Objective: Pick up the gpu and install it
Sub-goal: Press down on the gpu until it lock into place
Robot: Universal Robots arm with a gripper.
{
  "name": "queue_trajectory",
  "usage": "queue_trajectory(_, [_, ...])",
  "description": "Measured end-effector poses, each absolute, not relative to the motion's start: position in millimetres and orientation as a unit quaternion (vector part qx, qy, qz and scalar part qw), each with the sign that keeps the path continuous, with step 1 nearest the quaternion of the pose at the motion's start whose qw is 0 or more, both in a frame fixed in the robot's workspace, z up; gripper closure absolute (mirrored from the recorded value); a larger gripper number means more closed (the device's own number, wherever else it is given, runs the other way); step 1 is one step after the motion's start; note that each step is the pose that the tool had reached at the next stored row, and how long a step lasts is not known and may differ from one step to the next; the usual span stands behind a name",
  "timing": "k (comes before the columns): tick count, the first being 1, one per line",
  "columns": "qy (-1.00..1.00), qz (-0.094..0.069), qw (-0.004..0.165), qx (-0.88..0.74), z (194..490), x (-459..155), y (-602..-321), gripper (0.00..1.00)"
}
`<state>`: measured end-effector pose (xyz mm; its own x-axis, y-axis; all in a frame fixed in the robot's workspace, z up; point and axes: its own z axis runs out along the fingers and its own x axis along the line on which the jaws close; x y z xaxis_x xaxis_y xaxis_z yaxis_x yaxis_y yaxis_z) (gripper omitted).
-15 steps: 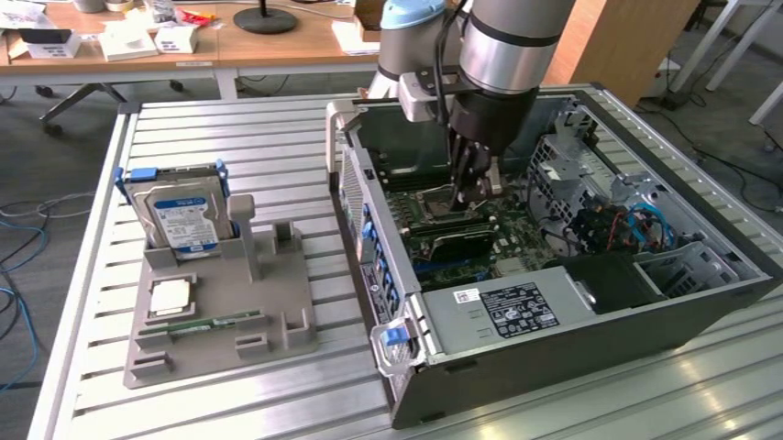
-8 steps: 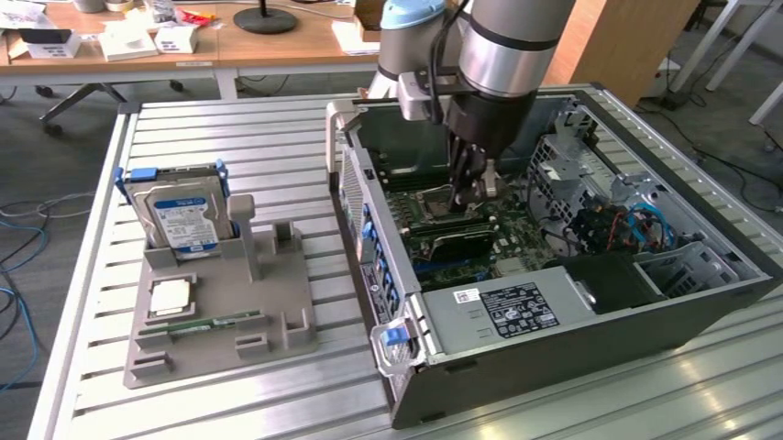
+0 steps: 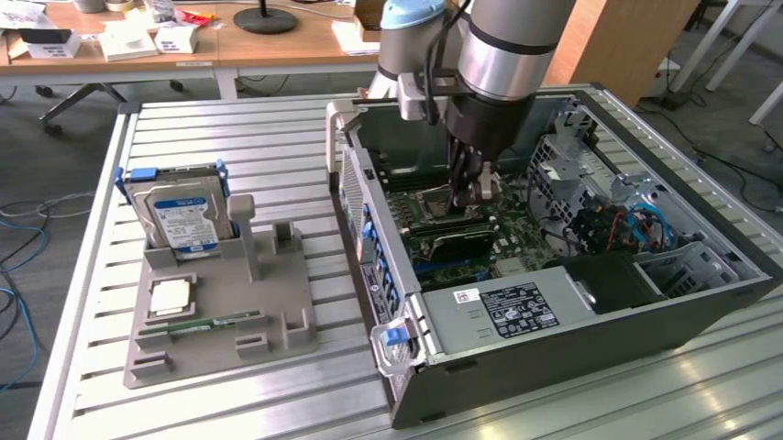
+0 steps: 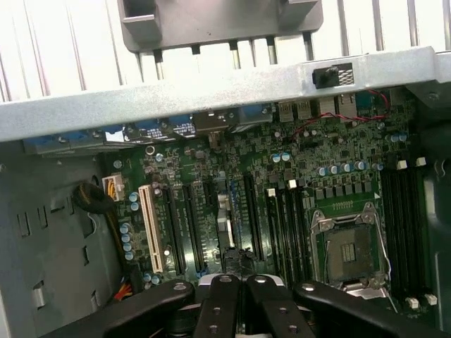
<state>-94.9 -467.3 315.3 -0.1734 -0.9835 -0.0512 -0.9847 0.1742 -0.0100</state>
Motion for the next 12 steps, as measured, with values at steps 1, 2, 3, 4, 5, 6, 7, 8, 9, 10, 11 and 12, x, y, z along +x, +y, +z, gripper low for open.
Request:
queue_trajectory(1, [0.766,0.013,0.023,-0.642,314.6,-94.5,-467.3,0.89])
queue_trajectory(2, [0.766,0.013,0.023,-0.642,314.4,-94.2,-467.3,0.89])
queue_trajectory(3, [0.766,0.013,0.023,-0.642,314.4,-94.3,-467.2,0.89])
queue_trajectory(4, [0.766,0.013,0.023,-0.642,314.4,-94.3,-467.2,0.89])
queue_trajectory(5, [0.766,0.013,0.023,-0.642,314.4,-94.3,-467.2,0.89])
queue_trajectory(6, [0.766,0.013,0.023,-0.642,314.4,-94.3,-467.2,0.89])
queue_trajectory(7, [0.766,0.013,0.023,-0.642,314.4,-94.3,-467.2,0.89])
queue_trajectory(8, [0.766,0.013,0.023,-0.642,314.4,-94.3,-467.2,0.89])
queue_trajectory(9, [0.765,0.013,0.023,-0.643,314.4,-94.3,-467.2,0.89])
queue_trajectory(10, [0.764,0.013,0.023,-0.644,314.4,-94.3,-467.2,0.89])
queue_trajectory(11, [0.763,0.013,0.023,-0.646,314.3,-94.4,-467.2,0.89])
queue_trajectory(12, [0.76,0.013,0.022,-0.649,314.3,-94.4,-467.2,0.89])
